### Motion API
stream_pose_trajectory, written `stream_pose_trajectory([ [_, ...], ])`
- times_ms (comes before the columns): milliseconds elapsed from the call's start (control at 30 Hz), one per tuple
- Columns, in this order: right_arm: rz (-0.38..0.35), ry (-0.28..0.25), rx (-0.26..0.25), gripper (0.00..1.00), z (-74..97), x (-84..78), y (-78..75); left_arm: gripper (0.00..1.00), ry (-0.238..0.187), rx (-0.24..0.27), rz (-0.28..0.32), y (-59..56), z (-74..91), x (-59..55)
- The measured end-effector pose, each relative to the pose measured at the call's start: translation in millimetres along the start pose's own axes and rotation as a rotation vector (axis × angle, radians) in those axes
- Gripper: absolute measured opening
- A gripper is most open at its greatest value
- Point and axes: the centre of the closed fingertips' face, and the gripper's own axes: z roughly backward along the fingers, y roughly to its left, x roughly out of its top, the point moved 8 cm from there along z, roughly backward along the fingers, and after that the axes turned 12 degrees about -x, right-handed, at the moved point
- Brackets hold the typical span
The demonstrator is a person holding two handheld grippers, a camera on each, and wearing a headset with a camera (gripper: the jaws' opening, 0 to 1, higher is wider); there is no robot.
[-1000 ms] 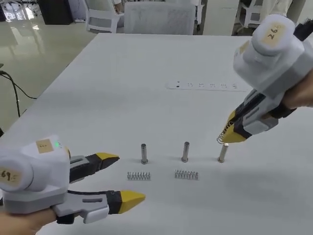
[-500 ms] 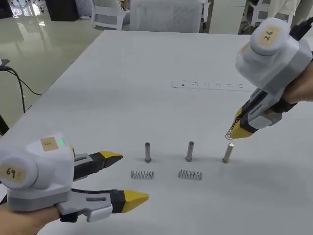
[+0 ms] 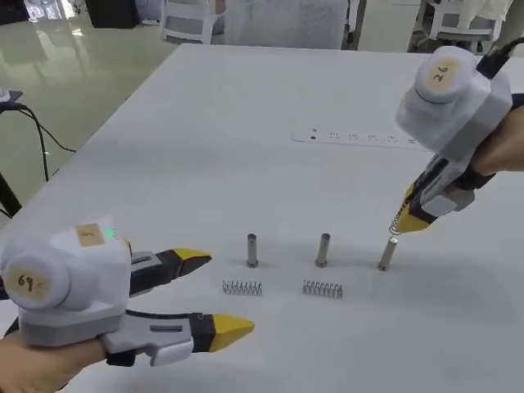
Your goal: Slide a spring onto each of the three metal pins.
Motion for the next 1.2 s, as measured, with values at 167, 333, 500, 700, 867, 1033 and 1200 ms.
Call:
stream_pose_trajectory([
  [167, -0.006, 0.008, 0.006, 0.08, -6.9, -1.8, -1.6, 0.57, 0.0, 0.001, 0.001, 0.3, 0.0, -0.2],
  [333, -0.002, 0.026, 0.003, 0.08, -10.6, -4.2, -2.5, 0.57, -0.002, 0.003, 0.002, 0.4, 0.0, -0.3],
  [500, -0.002, 0.032, 0.008, 0.08, -12.3, -4.5, -1.4, 0.56, -0.001, 0.003, 0.003, 0.2, 0.0, -0.5],
  [700, -0.007, 0.035, 0.011, 0.08, -15.2, -5.6, -0.5, 0.56, 0.0, 0.002, 0.004, -0.1, 0.2, -1.0],
  [867, -0.009, 0.042, 0.011, 0.08, -17.6, -7.0, 0.0, 0.56, 0.001, 0.0, 0.004, -0.4, -0.1, -1.2],
  [1033, -0.015, 0.045, 0.014, 0.08, -21.3, -7.5, 0.5, 0.56, 0.002, -0.002, 0.004, -0.4, -0.5, -1.5],
  [1200, -0.019, 0.047, 0.019, 0.08, -26.1, -7.9, 2.3, 0.56, 0.001, -0.001, 0.005, -0.2, -0.5, -1.3],
])
